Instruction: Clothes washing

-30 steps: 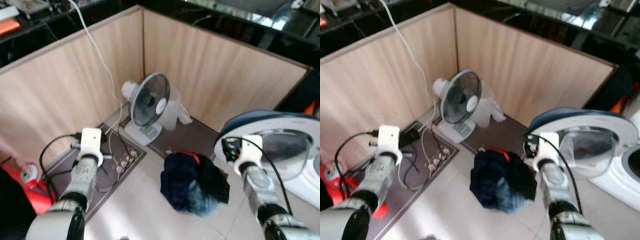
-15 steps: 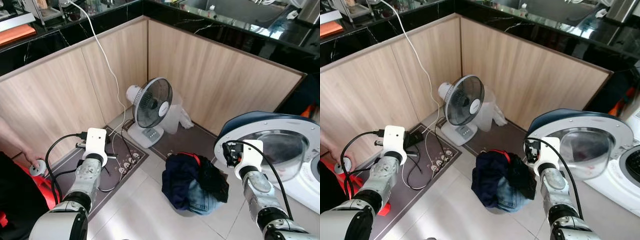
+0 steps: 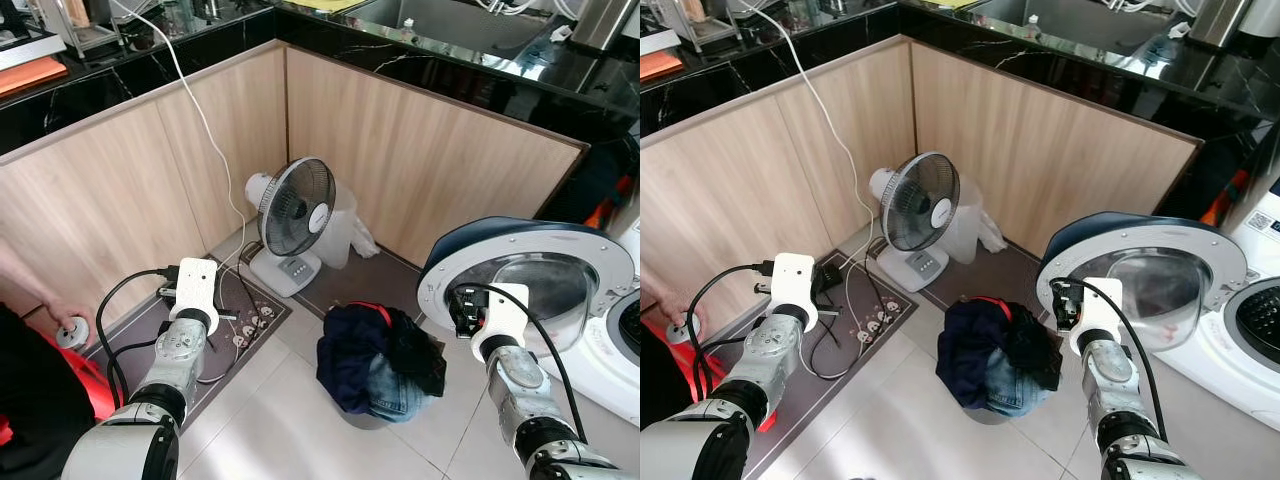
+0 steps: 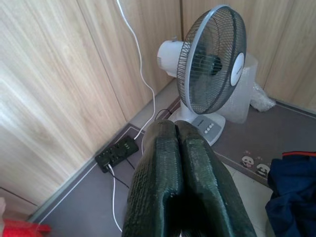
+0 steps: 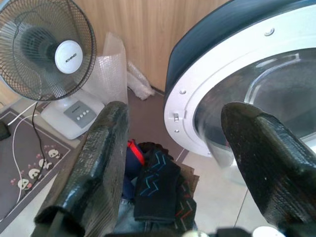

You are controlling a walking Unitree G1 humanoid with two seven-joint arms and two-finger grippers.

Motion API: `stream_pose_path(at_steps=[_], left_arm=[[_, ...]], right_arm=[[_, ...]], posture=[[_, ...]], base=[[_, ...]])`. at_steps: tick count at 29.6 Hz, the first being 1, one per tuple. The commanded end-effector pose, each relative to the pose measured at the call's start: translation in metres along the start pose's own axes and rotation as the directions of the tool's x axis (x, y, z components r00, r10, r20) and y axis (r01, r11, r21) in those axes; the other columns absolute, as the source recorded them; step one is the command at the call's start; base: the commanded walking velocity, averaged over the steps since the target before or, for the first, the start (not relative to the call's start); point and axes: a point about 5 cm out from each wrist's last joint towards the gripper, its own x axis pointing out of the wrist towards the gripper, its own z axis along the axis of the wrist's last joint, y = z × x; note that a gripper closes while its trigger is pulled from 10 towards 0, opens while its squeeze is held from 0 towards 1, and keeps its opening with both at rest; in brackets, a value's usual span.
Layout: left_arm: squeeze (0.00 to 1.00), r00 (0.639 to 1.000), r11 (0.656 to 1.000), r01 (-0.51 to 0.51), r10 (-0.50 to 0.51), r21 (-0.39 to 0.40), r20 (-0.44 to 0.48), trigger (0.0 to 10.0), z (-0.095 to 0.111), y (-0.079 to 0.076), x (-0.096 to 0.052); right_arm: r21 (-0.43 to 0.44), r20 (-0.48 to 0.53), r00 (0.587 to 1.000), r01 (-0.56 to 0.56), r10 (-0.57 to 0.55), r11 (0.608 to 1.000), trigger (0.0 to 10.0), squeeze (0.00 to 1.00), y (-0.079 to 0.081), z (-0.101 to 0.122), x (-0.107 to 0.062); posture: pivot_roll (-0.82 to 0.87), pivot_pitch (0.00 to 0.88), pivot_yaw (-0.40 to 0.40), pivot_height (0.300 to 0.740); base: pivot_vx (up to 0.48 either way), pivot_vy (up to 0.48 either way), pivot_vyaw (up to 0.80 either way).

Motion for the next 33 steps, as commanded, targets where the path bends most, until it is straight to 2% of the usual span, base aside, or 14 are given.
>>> stream_pose_path(at_steps=[1, 11, 13, 19, 23, 33], left_arm=[[0.0, 0.999, 1.0, -0.004, 0.004, -0.015, -0.035, 10.0, -0.007, 0.002, -0.002], [0.0, 0.998, 1.0, -0.002, 0.001, -0.021, -0.062, 10.0, -0.013, 0.001, -0.005], [0.0, 0.998, 1.0, -0.002, 0.001, -0.023, -0.062, 10.0, -0.013, 0.001, -0.005], [0.0, 0.998, 1.0, -0.004, 0.003, -0.026, -0.06, 10.0, -0.012, 0.002, -0.005], [0.0, 0.998, 1.0, -0.005, 0.004, -0.026, -0.058, 10.0, -0.012, 0.002, -0.004], [0.0, 0.998, 1.0, -0.007, 0.005, -0.027, -0.057, 10.0, -0.011, 0.003, -0.004]], right_arm=[[0.01, -0.032, 0.999, 0.016, -0.016, 1.0, 10.0, 0.0, -0.004, -0.01, -0.004], [0.016, -0.075, 0.997, 0.028, -0.027, 0.999, 10.0, 0.0, -0.006, -0.02, -0.008], [0.014, -0.081, 0.996, 0.028, -0.027, 1.0, 10.0, 0.0, -0.006, -0.02, -0.008], [0.006, -0.082, 0.996, 0.024, -0.023, 1.0, 10.0, 0.0, -0.006, -0.019, -0.008], [0.005, -0.083, 0.996, 0.022, -0.022, 1.0, 10.0, 0.0, -0.006, -0.019, -0.007], [-0.004, -0.085, 0.996, 0.023, -0.023, 1.0, 10.0, 0.0, -0.006, -0.018, -0.007]], posture=[[0.04, 0.065, -0.019, 0.74], [0.04, 0.077, -0.017, 0.74], [0.04, 0.085, -0.018, 0.74], [0.04, 0.085, -0.018, 0.74], [0.04, 0.085, -0.018, 0.74], [0.04, 0.094, -0.019, 0.74]], base=[[0.0, 0.0, 0.0], [0.0, 0.0, 0.0], [0.0, 0.0, -0.8], [0.0, 0.0, 0.0], [0.0, 0.0, -0.8], [0.0, 0.0, 0.0]])
